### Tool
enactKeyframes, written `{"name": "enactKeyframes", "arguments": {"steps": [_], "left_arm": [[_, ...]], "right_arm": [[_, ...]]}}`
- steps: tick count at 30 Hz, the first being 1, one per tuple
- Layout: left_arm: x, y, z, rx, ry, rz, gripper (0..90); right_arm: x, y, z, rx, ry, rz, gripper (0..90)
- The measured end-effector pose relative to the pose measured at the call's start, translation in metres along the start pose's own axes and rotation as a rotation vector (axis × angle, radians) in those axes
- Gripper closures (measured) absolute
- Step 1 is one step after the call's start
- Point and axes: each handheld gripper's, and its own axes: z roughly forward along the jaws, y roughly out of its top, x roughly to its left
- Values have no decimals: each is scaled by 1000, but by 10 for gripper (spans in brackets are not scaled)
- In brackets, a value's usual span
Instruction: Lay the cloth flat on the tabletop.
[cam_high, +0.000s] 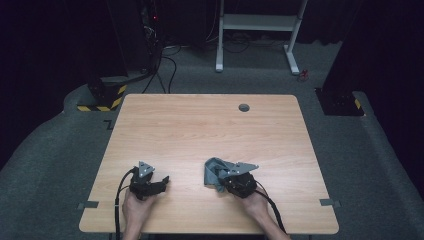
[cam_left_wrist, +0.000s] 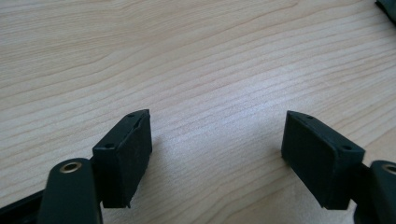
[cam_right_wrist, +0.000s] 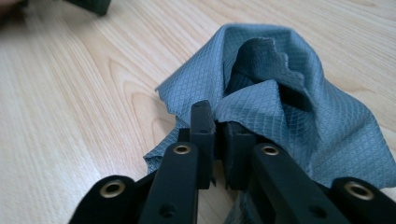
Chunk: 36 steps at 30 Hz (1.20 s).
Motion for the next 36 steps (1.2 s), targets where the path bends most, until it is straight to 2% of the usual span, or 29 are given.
{"name": "enactKeyframes", "arguments": {"steps": [1,3,4,6,7,9,10,13,15,16,17,19,20,23,24,25,28,30,34,35,36], "left_arm": [[-2,1,1,-2,-1,5,263],[-8,3,4,-1,-18,17,272],[-16,7,6,5,-43,36,282],[-25,10,8,15,-78,64,293],[-25,10,8,15,-78,64,294],[-38,15,8,10,-142,85,302],[-38,15,8,10,-142,85,306],[-58,25,8,0,-199,130,320],[-62,27,8,-8,-213,131,348],[-67,32,9,-27,-250,119,357],[-70,35,10,-29,-270,114,365],[-72,38,12,-29,-284,110,369],[-78,44,15,-26,-305,114,371],[-85,50,17,-23,-309,131,374],[-92,57,18,-27,-311,156,381],[-92,57,18,-27,-311,156,386],[-105,71,24,-27,-310,196,403],[-109,74,26,-24,-307,205,405],[-124,85,37,-3,-299,266,440],[-124,85,37,-3,-299,266,453],[-130,89,42,14,-297,293,467]], "right_arm": [[0,0,0,0,0,0,828],[2,-3,0,7,-1,-5,770],[2,-7,-4,10,0,11,721],[2,-10,-10,10,-1,18,708],[2,-10,-10,10,-1,18,708],[2,-18,-21,9,6,25,699],[2,-18,-21,9,6,25,699],[3,-27,-39,-16,-16,23,712],[2,-28,-43,-31,-26,23,719],[0,-28,-51,-65,-45,28,730],[-1,-27,-54,-79,-56,32,732],[-3,-26,-56,-89,-66,38,731],[-6,-23,-58,-107,-83,42,730],[-8,-19,-57,-113,-95,49,720],[-11,-16,-53,-108,-102,52,711],[-11,-16,-52,-103,-102,53,710],[-9,-15,-44,-70,-114,31,715],[-8,-15,-41,-59,-111,26,723],[-6,-20,-34,-21,-106,11,804],[-6,-20,-34,-21,-106,11,804],[-5,-21,-34,-12,-109,4,845]]}}
